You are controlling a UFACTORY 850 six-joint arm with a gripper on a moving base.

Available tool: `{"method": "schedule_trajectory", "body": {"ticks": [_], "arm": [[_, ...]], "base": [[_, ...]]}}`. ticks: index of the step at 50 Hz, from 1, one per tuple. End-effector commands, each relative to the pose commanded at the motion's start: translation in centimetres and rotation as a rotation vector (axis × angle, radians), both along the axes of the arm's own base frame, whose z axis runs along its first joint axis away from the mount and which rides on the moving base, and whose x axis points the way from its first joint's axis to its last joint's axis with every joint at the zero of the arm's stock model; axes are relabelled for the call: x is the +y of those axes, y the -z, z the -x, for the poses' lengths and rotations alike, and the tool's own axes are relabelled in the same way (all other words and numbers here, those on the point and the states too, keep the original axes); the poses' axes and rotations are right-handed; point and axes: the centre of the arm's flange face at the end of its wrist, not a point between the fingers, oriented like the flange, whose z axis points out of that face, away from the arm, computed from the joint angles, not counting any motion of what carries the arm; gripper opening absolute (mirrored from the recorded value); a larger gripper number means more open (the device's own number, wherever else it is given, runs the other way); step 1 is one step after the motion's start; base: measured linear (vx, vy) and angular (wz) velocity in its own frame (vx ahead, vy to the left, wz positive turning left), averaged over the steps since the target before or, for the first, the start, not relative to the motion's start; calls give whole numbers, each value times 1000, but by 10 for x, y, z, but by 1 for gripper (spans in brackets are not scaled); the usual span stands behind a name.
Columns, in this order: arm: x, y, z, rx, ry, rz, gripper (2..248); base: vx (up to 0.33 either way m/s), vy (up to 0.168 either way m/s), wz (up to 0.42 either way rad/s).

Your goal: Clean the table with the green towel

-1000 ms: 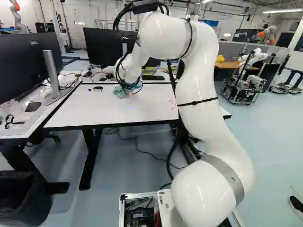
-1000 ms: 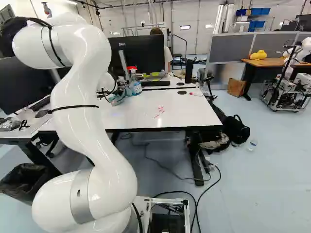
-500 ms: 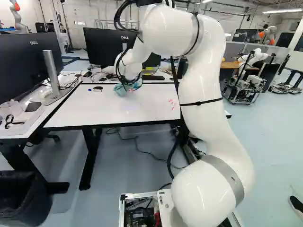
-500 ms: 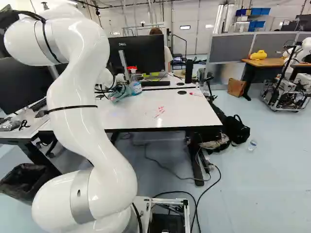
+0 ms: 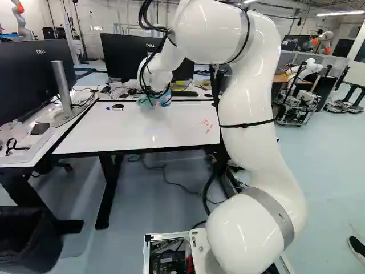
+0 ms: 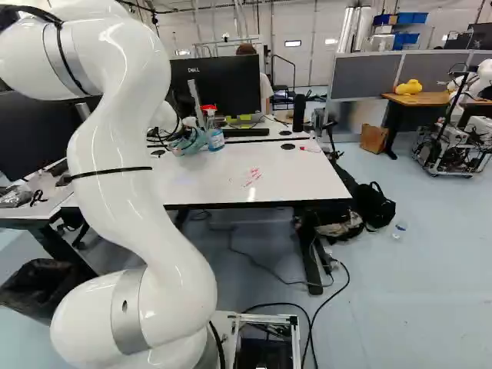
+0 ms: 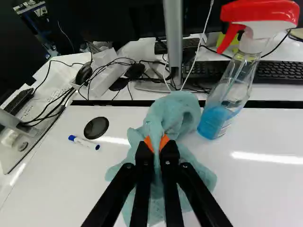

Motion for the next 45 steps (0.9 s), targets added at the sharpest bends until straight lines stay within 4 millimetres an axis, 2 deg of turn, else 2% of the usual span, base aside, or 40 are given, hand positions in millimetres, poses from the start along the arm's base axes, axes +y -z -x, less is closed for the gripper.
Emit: {"method": "schedule_trajectory", "body": {"ticks": [9, 23, 45], "arm": [[-2, -7, 8, -4, -2, -1, 30], [-11, -10, 33, 12, -2, 5, 30], [-36, -14, 69, 34, 16, 12, 30]], "base": [[0, 0, 0], [0, 0, 0], [0, 0, 0]]}}
